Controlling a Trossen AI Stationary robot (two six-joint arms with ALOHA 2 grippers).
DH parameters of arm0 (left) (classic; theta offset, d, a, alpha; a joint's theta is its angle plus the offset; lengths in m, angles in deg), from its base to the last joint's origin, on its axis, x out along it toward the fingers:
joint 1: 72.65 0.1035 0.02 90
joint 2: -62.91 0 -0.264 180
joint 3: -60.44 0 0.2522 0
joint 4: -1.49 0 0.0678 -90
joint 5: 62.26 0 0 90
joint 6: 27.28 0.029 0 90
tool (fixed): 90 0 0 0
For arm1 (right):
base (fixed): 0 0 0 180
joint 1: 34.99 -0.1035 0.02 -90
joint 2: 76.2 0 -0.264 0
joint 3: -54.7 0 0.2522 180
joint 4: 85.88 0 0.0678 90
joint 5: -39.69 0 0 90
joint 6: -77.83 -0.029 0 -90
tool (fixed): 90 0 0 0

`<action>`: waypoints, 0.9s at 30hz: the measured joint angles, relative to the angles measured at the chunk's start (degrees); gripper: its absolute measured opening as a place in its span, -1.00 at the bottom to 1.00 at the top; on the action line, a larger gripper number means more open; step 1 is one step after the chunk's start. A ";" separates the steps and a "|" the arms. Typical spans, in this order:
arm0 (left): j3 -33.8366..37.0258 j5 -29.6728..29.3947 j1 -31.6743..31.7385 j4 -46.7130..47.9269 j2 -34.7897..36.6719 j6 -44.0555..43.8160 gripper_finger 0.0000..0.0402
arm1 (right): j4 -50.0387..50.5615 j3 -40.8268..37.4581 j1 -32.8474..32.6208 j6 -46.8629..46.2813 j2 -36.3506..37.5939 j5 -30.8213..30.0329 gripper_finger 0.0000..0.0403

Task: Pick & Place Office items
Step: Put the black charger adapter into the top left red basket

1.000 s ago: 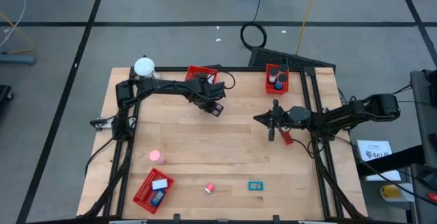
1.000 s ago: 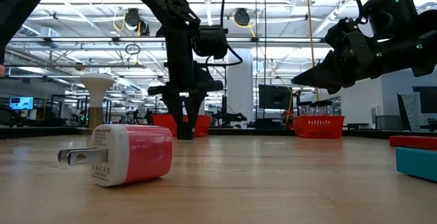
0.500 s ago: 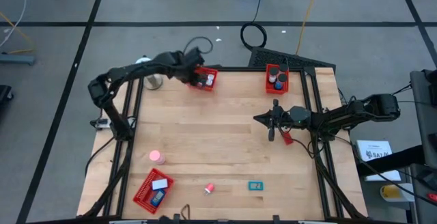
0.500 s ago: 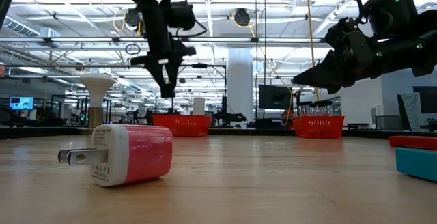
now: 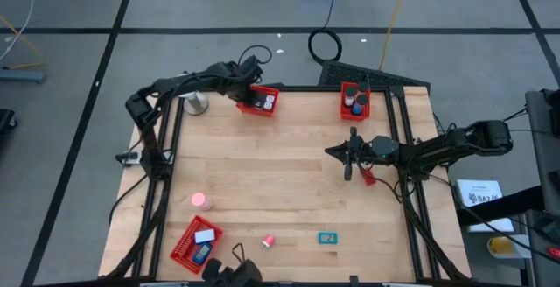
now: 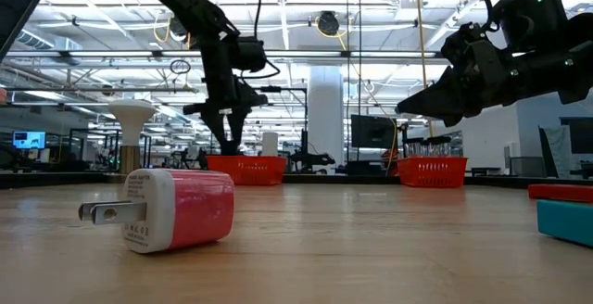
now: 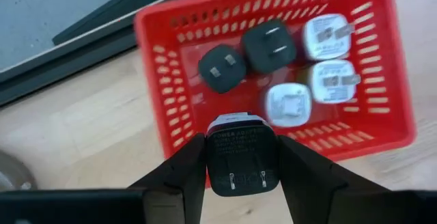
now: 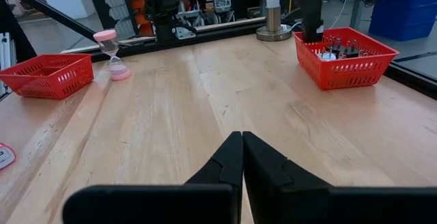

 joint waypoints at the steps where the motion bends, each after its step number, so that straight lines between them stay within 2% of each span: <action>1: -0.02 0.24 -0.04 -1.02 -0.37 0.00 -0.24 | 0.00 0.00 0.00 -0.02 0.00 0.01 -1.00; 23: -0.02 2.51 -0.24 -3.69 -6.10 -1.39 -0.23 | -0.25 0.00 0.00 -0.59 0.00 0.02 -1.00; 27: -0.02 2.50 -0.26 -4.12 -6.32 -1.31 -0.16 | -0.39 0.00 0.00 -0.59 0.00 0.00 -1.00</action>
